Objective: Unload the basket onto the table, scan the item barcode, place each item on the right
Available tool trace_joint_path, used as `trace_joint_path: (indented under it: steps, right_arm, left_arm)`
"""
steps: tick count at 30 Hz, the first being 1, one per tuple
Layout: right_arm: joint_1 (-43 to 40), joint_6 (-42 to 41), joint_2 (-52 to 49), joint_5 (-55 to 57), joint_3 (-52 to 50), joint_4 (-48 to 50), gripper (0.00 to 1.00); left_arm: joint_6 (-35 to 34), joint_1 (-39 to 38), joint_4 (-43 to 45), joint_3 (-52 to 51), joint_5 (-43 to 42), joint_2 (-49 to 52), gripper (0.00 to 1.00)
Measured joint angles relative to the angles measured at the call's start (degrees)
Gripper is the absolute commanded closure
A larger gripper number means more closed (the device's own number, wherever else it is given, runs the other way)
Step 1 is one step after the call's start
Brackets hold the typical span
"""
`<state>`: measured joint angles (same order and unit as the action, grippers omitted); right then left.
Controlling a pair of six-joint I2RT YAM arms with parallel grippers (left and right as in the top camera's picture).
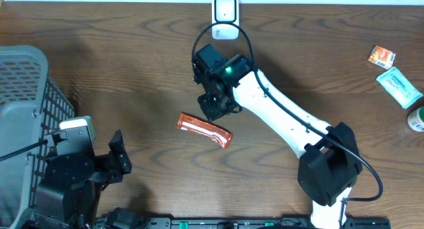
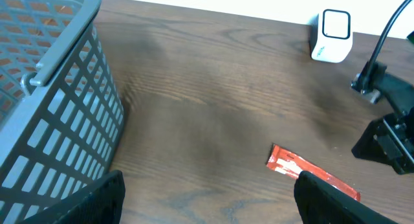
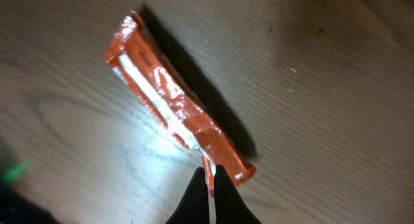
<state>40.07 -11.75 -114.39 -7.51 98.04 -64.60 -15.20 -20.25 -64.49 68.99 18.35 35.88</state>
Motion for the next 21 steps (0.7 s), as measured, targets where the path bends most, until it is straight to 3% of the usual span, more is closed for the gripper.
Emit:
trace_joint_path:
  steps: [10, 21]
  right_arm:
    - [1.18, -4.28, -0.02, -1.55, -16.96, 13.11, 0.99]
    - [1.09, -5.9, 2.29, -1.75, -24.81, 22.29, 0.99]
  left_arm:
    - [0.0, 0.0, 0.0, 0.0, 0.0, 0.0, 0.16]
    - [0.0, 0.0, 0.0, 0.0, 0.0, 0.0, 0.16]
